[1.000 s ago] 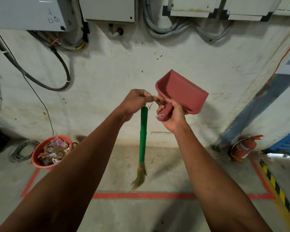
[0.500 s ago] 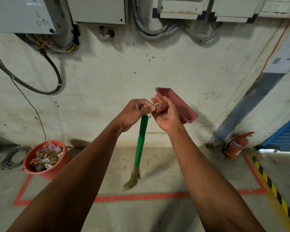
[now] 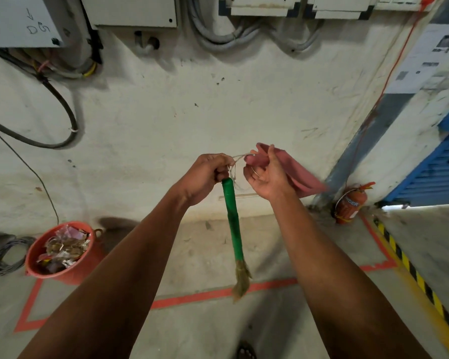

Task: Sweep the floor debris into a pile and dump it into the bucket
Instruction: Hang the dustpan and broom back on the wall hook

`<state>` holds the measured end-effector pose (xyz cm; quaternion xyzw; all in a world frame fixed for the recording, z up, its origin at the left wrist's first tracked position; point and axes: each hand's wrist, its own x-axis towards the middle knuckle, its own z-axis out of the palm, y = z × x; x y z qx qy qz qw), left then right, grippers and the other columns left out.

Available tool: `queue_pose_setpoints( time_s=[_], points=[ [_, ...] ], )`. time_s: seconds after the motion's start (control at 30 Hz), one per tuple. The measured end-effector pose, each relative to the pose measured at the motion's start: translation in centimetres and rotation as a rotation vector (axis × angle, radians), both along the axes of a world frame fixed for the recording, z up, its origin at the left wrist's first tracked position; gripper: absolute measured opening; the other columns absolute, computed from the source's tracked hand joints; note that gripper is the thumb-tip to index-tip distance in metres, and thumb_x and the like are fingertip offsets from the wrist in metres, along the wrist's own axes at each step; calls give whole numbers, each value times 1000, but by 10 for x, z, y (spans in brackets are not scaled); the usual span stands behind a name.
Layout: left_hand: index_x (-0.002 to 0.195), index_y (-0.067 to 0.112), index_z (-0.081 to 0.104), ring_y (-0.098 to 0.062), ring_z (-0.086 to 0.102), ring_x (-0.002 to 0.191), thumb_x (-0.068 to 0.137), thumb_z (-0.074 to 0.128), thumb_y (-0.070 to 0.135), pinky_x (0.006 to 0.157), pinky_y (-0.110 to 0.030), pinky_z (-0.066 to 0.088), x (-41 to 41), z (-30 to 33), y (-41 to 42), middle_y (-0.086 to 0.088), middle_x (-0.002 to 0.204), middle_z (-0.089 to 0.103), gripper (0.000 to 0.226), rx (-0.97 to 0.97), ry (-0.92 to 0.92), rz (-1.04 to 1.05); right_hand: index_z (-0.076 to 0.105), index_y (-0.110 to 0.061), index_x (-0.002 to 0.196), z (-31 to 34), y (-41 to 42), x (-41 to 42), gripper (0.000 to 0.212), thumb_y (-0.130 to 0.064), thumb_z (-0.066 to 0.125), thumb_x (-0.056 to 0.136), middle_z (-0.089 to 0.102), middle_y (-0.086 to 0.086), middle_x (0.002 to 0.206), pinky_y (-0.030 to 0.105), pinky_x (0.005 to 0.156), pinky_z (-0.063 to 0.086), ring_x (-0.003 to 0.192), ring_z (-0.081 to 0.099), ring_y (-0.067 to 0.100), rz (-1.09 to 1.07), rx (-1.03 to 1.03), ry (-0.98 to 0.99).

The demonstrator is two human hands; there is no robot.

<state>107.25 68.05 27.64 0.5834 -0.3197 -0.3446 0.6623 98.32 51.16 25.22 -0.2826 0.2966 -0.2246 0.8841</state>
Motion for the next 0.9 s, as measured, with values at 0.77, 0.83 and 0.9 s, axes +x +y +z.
queue_pose_setpoints(
  time_s=[0.77, 0.83, 0.9],
  points=[
    [62, 24, 28, -15, 24, 56, 100, 55, 62, 63, -34, 28, -145, 50, -132, 1, 61, 24, 59, 90, -186, 39, 60, 6, 130, -13, -66, -190, 77, -65, 49, 101, 76, 19, 116, 39, 99, 55, 116, 66, 26, 3, 233, 33],
    [62, 25, 30, -13, 25, 54, 100, 58, 58, 60, -30, 28, -170, 53, -157, 4, 60, 26, 58, 88, -175, 43, 58, 5, 133, -12, -83, -219, 79, -66, 46, 101, 75, 19, 118, 40, 103, 53, 120, 65, 29, 42, 215, 27],
    [62, 24, 31, -12, 27, 52, 101, 60, 54, 57, -27, 29, -196, 56, -185, 5, 60, 28, 56, 94, -187, 61, 58, 4, 134, -9, -102, -248, 82, -69, 43, 101, 75, 19, 120, 41, 101, 53, 121, 64, 31, 90, 172, 28]
  ],
)
